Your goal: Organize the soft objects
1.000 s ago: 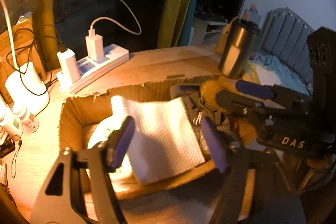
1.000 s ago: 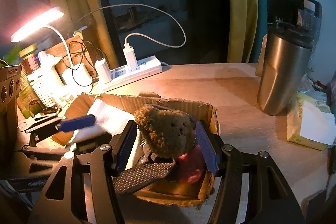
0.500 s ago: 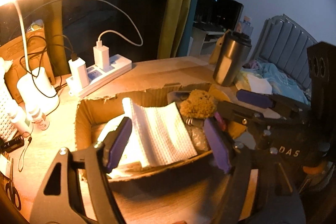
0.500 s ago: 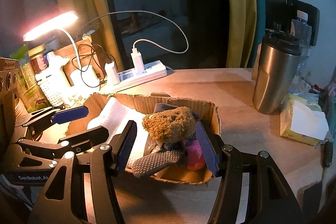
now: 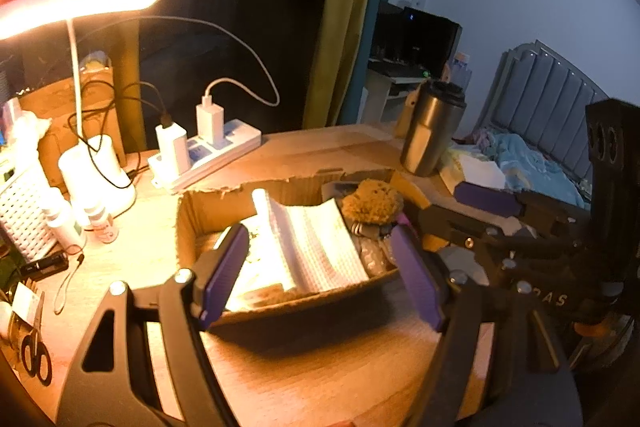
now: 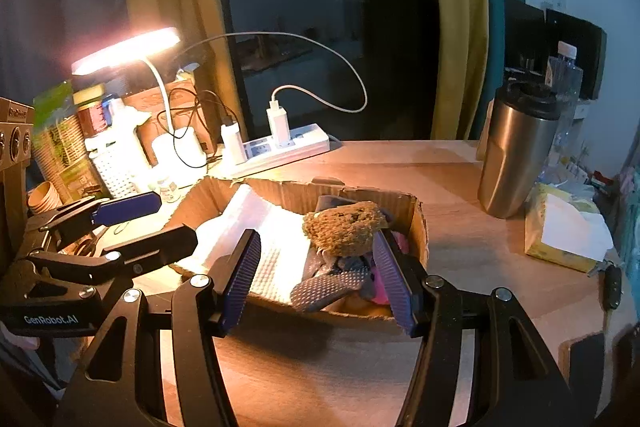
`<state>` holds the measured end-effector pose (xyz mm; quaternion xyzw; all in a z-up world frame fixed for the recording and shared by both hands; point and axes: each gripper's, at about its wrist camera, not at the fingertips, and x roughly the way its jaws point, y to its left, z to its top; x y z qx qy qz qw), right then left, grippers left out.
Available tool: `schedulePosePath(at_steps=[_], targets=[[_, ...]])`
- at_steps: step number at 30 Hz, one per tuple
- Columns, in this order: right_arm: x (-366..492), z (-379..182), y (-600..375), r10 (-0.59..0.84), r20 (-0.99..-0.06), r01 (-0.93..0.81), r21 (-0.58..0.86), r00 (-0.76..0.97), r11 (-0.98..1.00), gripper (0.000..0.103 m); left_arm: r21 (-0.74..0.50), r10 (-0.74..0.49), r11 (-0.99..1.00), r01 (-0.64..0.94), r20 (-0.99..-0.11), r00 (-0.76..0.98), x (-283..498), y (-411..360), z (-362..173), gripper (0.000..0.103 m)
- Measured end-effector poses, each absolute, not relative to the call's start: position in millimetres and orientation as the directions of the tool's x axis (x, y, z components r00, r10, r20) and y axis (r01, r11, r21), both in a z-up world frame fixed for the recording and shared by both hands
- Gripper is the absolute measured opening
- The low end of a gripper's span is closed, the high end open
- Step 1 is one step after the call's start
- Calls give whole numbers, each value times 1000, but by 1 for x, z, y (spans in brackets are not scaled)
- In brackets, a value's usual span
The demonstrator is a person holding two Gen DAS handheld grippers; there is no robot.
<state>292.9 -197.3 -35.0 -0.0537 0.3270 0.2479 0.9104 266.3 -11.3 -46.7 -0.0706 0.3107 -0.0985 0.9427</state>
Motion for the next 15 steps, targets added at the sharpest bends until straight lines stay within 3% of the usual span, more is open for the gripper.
schedulePosePath(at_steps=[15], targets=[[247, -16, -192, 416, -592, -494, 34, 690, 869, 62, -189, -228, 971, 149, -530, 817, 216, -5, -30, 75]])
